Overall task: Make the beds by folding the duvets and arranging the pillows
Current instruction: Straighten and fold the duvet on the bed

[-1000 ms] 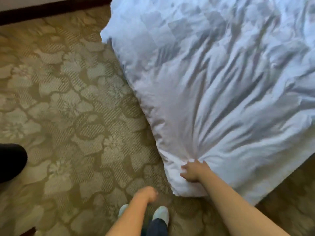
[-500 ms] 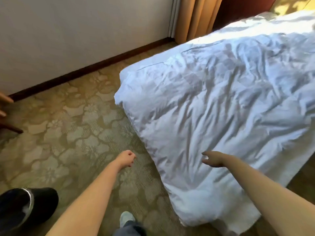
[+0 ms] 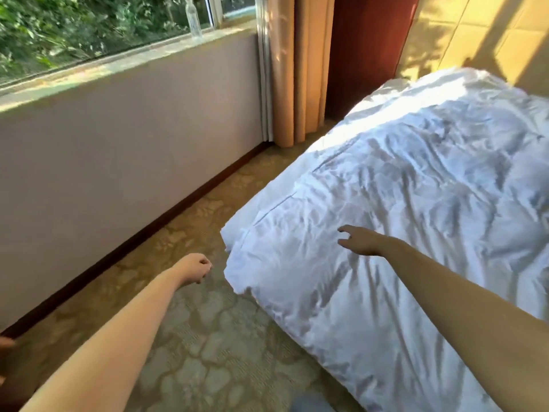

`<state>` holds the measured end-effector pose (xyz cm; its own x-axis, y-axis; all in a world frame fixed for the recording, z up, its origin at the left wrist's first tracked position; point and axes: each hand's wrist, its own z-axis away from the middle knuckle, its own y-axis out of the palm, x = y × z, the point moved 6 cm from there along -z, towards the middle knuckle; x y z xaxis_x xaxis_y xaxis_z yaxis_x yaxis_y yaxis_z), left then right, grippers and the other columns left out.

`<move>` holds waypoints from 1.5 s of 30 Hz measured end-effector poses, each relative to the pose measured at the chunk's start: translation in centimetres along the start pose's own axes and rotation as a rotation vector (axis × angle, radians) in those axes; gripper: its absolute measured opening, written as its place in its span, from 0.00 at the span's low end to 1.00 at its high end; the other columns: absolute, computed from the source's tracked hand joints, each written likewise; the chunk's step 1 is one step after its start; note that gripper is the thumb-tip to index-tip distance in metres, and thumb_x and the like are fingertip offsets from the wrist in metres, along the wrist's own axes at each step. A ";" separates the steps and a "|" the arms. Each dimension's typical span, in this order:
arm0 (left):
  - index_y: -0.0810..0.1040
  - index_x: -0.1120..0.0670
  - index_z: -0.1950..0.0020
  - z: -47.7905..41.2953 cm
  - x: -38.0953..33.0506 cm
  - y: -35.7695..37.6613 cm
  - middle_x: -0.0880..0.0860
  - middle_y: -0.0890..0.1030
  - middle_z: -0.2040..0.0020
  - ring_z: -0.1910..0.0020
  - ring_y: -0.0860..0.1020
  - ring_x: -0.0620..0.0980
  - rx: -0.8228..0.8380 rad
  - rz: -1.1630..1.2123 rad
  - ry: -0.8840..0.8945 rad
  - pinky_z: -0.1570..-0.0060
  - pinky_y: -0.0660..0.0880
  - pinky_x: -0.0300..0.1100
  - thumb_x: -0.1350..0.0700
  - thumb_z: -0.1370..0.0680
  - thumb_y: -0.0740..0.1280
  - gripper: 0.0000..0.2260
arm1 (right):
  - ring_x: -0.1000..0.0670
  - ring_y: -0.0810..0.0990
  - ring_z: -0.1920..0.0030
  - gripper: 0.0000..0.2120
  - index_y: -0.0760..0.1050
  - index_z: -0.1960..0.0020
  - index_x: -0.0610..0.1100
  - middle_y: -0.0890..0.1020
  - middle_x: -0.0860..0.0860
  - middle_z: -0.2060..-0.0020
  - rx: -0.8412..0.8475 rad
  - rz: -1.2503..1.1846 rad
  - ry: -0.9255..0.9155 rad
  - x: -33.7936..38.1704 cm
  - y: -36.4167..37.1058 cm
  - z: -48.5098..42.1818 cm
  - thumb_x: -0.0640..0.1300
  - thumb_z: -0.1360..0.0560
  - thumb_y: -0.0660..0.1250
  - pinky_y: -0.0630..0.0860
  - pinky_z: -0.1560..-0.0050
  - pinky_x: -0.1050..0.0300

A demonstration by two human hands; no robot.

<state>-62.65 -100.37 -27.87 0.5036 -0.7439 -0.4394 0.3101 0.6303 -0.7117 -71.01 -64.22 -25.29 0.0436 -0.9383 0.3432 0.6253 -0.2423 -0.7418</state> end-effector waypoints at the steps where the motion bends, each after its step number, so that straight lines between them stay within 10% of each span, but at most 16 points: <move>1: 0.76 0.59 0.52 -1.4 -0.3 -1.1 0.53 0.76 0.60 0.63 0.73 0.50 0.002 -0.040 0.017 0.63 0.73 0.41 0.61 0.20 0.57 0.08 | 0.45 0.70 0.36 0.24 0.55 0.24 0.45 0.69 0.42 0.31 -0.003 -0.013 0.008 0.4 -0.1 -1.0 0.51 0.18 0.53 0.64 0.38 0.55; 4: 0.77 0.57 0.54 -6.6 -2.4 -3.9 0.53 0.79 0.58 0.59 0.76 0.51 -0.003 -0.095 0.108 0.53 0.76 0.46 0.60 0.20 0.57 0.09 | 0.45 0.71 0.37 0.24 0.54 0.24 0.47 0.69 0.43 0.31 -0.035 -0.070 0.061 0.8 -1.3 -4.3 0.51 0.18 0.53 0.64 0.38 0.55; 9: 0.77 0.53 0.50 -16.1 -7.3 -7.0 0.49 0.79 0.56 0.61 0.76 0.44 0.088 -0.213 0.252 0.65 0.70 0.32 0.57 0.20 0.58 0.08 | 0.44 0.66 0.31 0.25 0.53 0.24 0.44 0.66 0.43 0.29 -0.102 -0.218 0.201 -0.4 -4.2 -12.4 0.51 0.18 0.52 0.61 0.34 0.56; 22: 0.75 0.57 0.44 -40.2 -16.0 -14.3 0.50 0.77 0.58 0.58 0.76 0.46 0.409 -0.468 0.326 0.56 0.73 0.35 0.57 0.19 0.58 0.09 | 0.48 0.75 0.43 0.24 0.53 0.25 0.42 0.72 0.44 0.36 -0.116 -0.617 0.479 2.6 -6.2 -31.6 0.47 0.18 0.54 0.70 0.47 0.60; 26: 0.75 0.58 0.40 -47.5 -19.5 -13.2 0.51 0.76 0.53 0.59 0.75 0.44 0.609 -0.650 0.396 0.65 0.71 0.29 0.61 0.19 0.56 0.11 | 0.45 0.68 0.32 0.24 0.53 0.24 0.43 0.63 0.44 0.27 -0.168 -0.742 0.658 2.7 -4.1 -33.8 0.46 0.18 0.54 0.66 0.37 0.58; 30: 0.76 0.54 0.48 -55.5 -24.5 -13.1 0.53 0.77 0.52 0.54 0.78 0.50 0.629 -0.722 0.565 0.63 0.71 0.34 0.62 0.21 0.57 0.09 | 0.47 0.72 0.42 0.24 0.56 0.24 0.42 0.66 0.42 0.29 -0.257 -0.964 0.954 4.3 0.1 -32.7 0.45 0.19 0.55 0.68 0.37 0.55; 33: 0.76 0.57 0.42 -58.5 -27.4 -13.9 0.54 0.77 0.50 0.54 0.77 0.49 0.770 -0.787 0.629 0.57 0.74 0.37 0.63 0.21 0.59 0.10 | 0.47 0.75 0.52 0.22 0.58 0.26 0.40 0.70 0.41 0.36 -0.245 -1.080 1.151 9.0 2.1 -32.2 0.42 0.19 0.54 0.71 0.58 0.62; 39: 0.76 0.60 0.40 -63.2 -33.2 -13.3 0.58 0.78 0.46 0.49 0.78 0.53 0.762 -1.110 0.860 0.46 0.76 0.48 0.66 0.21 0.57 0.13 | 0.52 0.69 0.66 0.17 0.69 0.33 0.38 0.74 0.44 0.53 -0.245 -1.417 1.169 19.6 2.8 -35.6 0.42 0.20 0.54 0.62 0.68 0.62; 45: 0.77 0.54 0.40 -56.9 -41.2 -8.2 0.55 0.79 0.41 0.42 0.77 0.54 0.761 -1.339 1.331 0.48 0.72 0.40 0.55 0.19 0.58 0.12 | 0.42 0.78 0.43 0.17 0.69 0.34 0.33 0.77 0.39 0.40 -0.296 -1.505 1.472 21.2 4.9 -33.6 0.37 0.20 0.55 0.70 0.55 0.58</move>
<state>-131.78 -87.48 -35.12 -0.9549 -0.1736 -0.2407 0.2944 -0.6570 -0.6941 -93.22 -93.60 -41.00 -0.8309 0.5403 0.1328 -0.5278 -0.6900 -0.4954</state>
